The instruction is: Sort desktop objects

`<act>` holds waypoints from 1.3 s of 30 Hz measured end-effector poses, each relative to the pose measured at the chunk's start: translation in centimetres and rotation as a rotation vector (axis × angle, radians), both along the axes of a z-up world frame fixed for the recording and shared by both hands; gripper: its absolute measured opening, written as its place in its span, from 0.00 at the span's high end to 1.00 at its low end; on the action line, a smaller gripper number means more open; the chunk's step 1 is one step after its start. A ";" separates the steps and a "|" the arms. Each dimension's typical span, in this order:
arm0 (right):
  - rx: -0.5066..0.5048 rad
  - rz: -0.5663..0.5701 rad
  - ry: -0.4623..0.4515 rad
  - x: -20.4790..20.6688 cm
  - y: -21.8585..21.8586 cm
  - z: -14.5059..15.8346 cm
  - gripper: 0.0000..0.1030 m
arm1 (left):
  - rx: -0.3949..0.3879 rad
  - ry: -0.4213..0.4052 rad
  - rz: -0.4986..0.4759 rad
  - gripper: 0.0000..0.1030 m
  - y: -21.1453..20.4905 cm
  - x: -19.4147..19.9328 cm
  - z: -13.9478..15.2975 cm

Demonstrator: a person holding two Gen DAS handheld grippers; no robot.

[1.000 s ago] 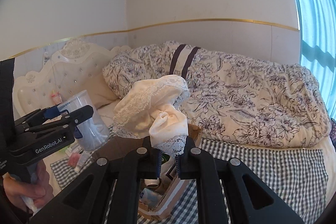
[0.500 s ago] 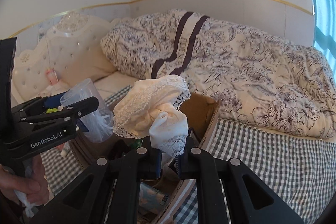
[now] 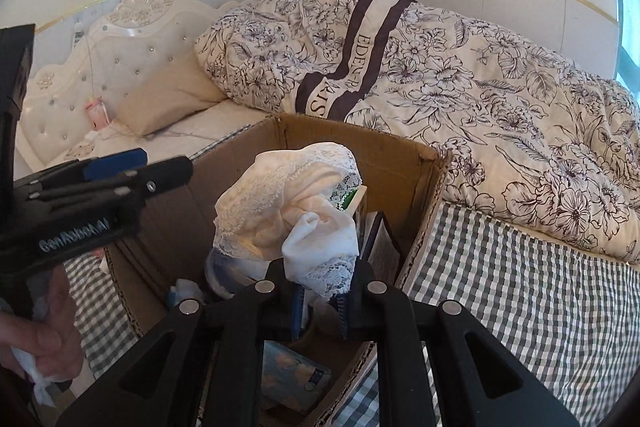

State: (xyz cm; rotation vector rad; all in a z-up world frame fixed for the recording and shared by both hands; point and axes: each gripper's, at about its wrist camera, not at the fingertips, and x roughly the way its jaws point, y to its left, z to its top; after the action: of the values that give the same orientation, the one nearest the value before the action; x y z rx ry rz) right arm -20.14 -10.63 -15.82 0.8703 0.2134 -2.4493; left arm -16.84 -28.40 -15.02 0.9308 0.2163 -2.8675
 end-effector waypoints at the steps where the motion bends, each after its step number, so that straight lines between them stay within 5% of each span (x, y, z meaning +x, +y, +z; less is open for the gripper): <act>1: -0.002 -0.001 -0.004 0.1 0.1 0.0 0.75 | 0.008 0.003 0.002 0.38 -0.1 0.1 0.1; 3: -0.010 -0.003 0.003 0.4 0.3 0.0 0.41 | 0.021 0.004 0.005 0.38 -0.2 0.3 0.4; 6: -0.021 -0.012 0.068 1.9 0.7 0.8 0.21 | 0.023 0.016 0.011 0.37 -0.2 0.8 1.2; 22: -0.139 -0.081 0.174 7.7 5.3 9.5 0.13 | 0.003 0.113 0.021 0.29 2.1 7.2 9.0; 33: -0.180 -0.132 0.261 13.7 9.2 15.6 0.00 | -0.049 0.213 0.014 0.02 5.7 13.2 15.4; 39: -0.137 -0.175 0.287 16.9 12.1 17.3 0.00 | -0.096 0.227 0.012 0.00 8.3 15.8 17.5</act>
State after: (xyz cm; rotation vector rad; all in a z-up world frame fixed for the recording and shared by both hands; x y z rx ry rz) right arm -3.23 1.46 1.48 0.4947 0.0712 -2.7115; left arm -1.01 -20.05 2.45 0.5849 0.1022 -2.9393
